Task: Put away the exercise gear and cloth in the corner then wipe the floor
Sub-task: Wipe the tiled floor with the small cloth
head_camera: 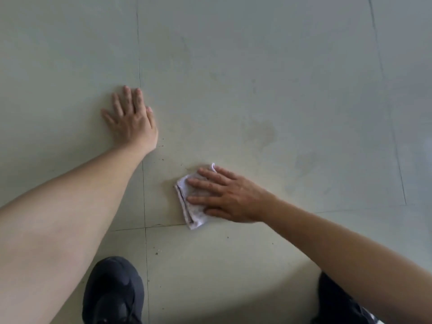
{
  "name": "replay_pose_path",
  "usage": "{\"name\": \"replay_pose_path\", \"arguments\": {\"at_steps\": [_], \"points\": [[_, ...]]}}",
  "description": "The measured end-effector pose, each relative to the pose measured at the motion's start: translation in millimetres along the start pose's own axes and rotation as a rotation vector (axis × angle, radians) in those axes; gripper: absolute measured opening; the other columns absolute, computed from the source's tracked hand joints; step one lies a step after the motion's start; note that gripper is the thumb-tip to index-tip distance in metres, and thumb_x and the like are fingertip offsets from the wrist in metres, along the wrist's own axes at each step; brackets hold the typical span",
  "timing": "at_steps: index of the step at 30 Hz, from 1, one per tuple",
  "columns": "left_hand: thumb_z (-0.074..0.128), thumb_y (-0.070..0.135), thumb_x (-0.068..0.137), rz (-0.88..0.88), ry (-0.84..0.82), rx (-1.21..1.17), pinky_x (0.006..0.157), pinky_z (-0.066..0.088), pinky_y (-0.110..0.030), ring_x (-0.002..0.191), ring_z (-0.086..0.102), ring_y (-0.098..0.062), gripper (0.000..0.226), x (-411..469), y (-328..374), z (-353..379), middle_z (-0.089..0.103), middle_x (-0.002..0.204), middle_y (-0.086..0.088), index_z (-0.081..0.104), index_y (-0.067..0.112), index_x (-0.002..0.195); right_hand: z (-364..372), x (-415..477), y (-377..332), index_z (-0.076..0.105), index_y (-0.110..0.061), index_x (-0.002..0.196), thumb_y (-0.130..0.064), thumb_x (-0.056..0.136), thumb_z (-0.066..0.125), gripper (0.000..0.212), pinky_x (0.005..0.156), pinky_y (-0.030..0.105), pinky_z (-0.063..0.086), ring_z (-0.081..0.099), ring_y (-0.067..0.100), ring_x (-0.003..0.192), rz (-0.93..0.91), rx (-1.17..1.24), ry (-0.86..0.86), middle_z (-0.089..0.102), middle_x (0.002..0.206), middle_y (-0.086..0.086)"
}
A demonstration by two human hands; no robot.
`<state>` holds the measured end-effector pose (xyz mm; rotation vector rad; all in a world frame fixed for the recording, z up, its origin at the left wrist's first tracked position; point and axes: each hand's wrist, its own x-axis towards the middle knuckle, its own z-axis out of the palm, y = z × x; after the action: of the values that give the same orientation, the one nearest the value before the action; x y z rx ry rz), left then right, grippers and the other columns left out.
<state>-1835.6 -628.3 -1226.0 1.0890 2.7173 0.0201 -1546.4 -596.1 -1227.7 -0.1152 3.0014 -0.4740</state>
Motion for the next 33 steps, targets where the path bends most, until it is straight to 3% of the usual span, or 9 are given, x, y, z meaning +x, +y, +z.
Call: {"name": "replay_pose_path", "arguments": {"at_steps": [6, 9, 16, 19, 21, 25, 28, 30, 33], "points": [[0.024, 0.035, 0.106, 0.014, -0.047, 0.031, 0.117, 0.010, -0.060, 0.151, 0.007, -0.034, 0.055, -6.7, 7.8, -6.9, 0.003, 0.166, -0.007, 0.018, 0.016, 0.157, -46.3, -2.4, 109.4, 0.027, -0.034, 0.156, -0.051, 0.104, 0.031, 0.055, 0.124, 0.049, 0.011, 0.013, 0.034, 0.152, 0.706, -0.023, 0.092, 0.017, 0.166, 0.006], [0.023, 0.037, 0.106, 0.058, -0.058, 0.045, 0.118, 0.010, -0.057, 0.151, 0.008, -0.032, 0.055, -16.0, 21.6, -5.6, 0.002, 0.167, -0.006, 0.016, 0.019, 0.158, -52.6, 2.3, 102.3, 0.018, -0.032, 0.158, -0.051, 0.104, 0.027, 0.058, 0.124, 0.048, 0.002, 0.001, 0.035, 0.153, 0.882, 0.041, 0.055, 0.004, 0.167, 0.006], [0.027, 0.034, 0.105, 0.115, -0.063, 0.038, 0.116, 0.007, -0.064, 0.151, 0.007, -0.035, 0.055, -10.4, 65.3, 0.7, 0.005, 0.166, -0.007, 0.019, 0.015, 0.157, 5.9, -40.9, -31.4, 0.037, -0.024, 0.154, -0.043, 0.105, 0.039, 0.052, 0.122, 0.055, 0.016, 0.014, 0.041, 0.151, 0.268, 0.015, 0.058, 0.023, 0.163, 0.013], [0.028, 0.030, 0.104, 0.080, -0.044, 0.014, 0.116, 0.005, -0.066, 0.151, 0.008, -0.037, 0.056, -9.5, 72.2, 6.4, 0.008, 0.166, -0.008, 0.021, 0.011, 0.156, 5.5, -61.1, -14.0, 0.045, -0.026, 0.149, -0.041, 0.105, 0.045, 0.046, 0.119, 0.053, 0.023, 0.021, 0.035, 0.150, 0.050, 0.019, 0.038, 0.030, 0.161, 0.010], [0.028, 0.030, 0.104, 0.082, -0.041, 0.016, 0.116, 0.004, -0.065, 0.151, 0.008, -0.037, 0.056, -9.4, 70.5, 7.2, 0.008, 0.166, -0.008, 0.021, 0.011, 0.156, -3.2, -77.9, 26.3, 0.043, -0.029, 0.150, -0.044, 0.105, 0.042, 0.047, 0.121, 0.051, 0.021, 0.021, 0.032, 0.151, 0.154, -0.036, 0.048, 0.029, 0.162, 0.008], [0.028, 0.032, 0.105, 0.117, -0.046, 0.020, 0.117, 0.005, -0.062, 0.151, 0.006, -0.035, 0.056, -10.4, 64.2, 4.4, 0.006, 0.166, -0.009, 0.021, 0.012, 0.156, -34.6, -120.6, 93.1, 0.023, -0.036, 0.157, -0.052, 0.105, 0.031, 0.055, 0.123, 0.048, 0.014, 0.009, 0.030, 0.154, 0.764, -0.042, 0.096, 0.014, 0.167, 0.003], [0.028, 0.034, 0.105, 0.144, -0.060, 0.034, 0.118, 0.006, -0.061, 0.152, 0.005, -0.034, 0.056, -12.9, 59.0, 1.2, 0.004, 0.166, -0.008, 0.020, 0.014, 0.157, -40.1, -110.4, 95.2, 0.022, -0.033, 0.157, -0.051, 0.105, 0.030, 0.056, 0.124, 0.048, 0.008, 0.004, 0.033, 0.153, 1.024, 0.017, 0.122, 0.009, 0.167, 0.006], [0.027, 0.035, 0.105, 0.154, -0.069, 0.040, 0.118, 0.007, -0.060, 0.152, 0.004, -0.033, 0.056, -12.5, 56.7, -1.2, 0.002, 0.166, -0.008, 0.020, 0.015, 0.157, -34.2, -84.3, 74.1, 0.024, -0.026, 0.157, -0.049, 0.104, 0.030, 0.058, 0.123, 0.052, 0.007, 0.004, 0.039, 0.152, 1.024, 0.029, 0.165, 0.012, 0.166, 0.012], [0.028, 0.036, 0.105, 0.168, -0.068, 0.050, 0.117, 0.008, -0.060, 0.151, 0.005, -0.034, 0.055, -10.8, 55.7, -3.6, 0.002, 0.166, -0.008, 0.020, 0.017, 0.157, -13.2, -47.4, 22.6, 0.027, -0.024, 0.157, -0.046, 0.104, 0.035, 0.058, 0.122, 0.056, 0.011, 0.007, 0.043, 0.151, 0.646, -0.024, 0.145, 0.016, 0.165, 0.014]]}}
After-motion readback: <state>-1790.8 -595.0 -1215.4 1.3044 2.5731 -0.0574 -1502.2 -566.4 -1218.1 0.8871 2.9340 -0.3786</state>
